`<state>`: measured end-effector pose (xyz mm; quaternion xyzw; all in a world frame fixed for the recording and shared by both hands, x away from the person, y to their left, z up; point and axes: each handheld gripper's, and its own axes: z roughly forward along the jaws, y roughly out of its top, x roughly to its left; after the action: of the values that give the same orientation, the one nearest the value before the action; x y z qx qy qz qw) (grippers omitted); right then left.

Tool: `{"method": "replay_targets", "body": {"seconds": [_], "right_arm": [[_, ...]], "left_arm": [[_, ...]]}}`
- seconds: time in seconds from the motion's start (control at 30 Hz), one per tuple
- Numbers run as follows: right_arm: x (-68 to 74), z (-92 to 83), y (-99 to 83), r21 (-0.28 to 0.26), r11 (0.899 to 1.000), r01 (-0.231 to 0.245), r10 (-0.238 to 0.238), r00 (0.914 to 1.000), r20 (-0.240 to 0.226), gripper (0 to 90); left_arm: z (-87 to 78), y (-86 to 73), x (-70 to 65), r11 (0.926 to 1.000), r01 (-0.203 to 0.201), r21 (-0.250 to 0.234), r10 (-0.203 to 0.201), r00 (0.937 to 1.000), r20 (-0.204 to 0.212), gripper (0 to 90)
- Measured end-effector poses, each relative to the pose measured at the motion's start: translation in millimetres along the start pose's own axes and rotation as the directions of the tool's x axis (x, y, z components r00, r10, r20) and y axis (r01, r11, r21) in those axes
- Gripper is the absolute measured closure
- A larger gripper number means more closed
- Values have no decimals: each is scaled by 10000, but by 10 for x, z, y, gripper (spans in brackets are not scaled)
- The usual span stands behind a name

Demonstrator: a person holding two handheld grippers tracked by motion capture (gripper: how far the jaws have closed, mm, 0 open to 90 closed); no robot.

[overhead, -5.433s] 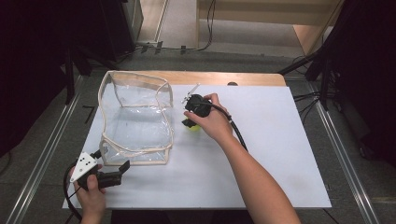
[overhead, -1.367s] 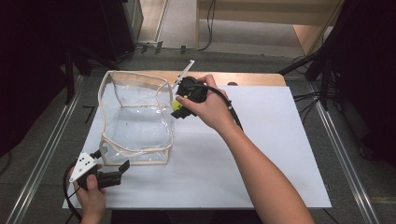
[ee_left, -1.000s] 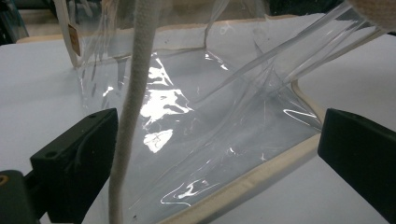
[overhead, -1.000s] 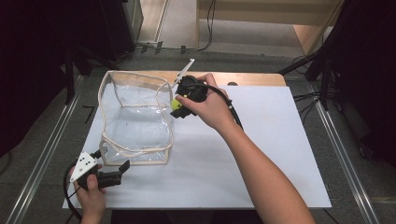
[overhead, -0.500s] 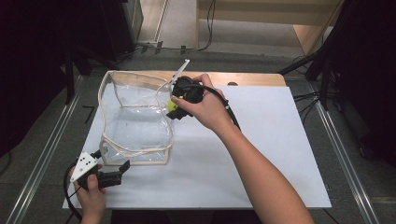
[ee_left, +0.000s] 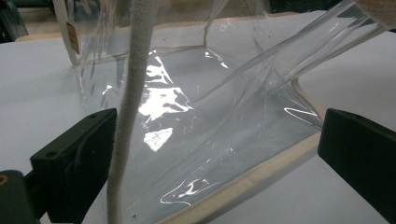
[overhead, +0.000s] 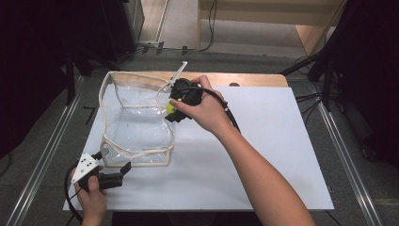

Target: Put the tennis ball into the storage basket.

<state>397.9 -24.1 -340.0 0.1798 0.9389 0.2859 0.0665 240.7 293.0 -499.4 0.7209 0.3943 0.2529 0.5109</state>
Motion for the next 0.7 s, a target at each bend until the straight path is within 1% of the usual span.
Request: {"method": "replay_targets", "body": {"seconds": [0.17,0.3,0.37,0.43,0.5,0.63,0.7], "right_arm": [[21,-2,4,-30,10000,-41,41,10000,-55,234],[38,10,17,19,10000,37,-37,9999,-96,235],[52,34,25,-58,9999,84,-85,9999,-141,235],[60,35,31,-9,10000,51,-51,9999,-164,235],[63,44,37,0,9999,140,-140,9997,-179,235],[79,72,43,-65,9999,86,-88,9996,-276,235],[85,81,46,24,10000,93,-92,9995,-304,235]], "left_arm": [[0,1,-1,10000,-11,40,11,10000,-20,0],[0,1,-1,10000,-14,37,14,10000,-23,0],[0,1,-1,10000,-10,32,10,10000,-19,0],[1,1,0,10000,-7,20,7,10000,-10,0],[1,0,0,10000,-5,20,5,10000,-8,0],[1,1,1,10000,-6,34,6,10000,-7,0],[0,2,0,10000,-3,47,3,10000,-15,0]]}}
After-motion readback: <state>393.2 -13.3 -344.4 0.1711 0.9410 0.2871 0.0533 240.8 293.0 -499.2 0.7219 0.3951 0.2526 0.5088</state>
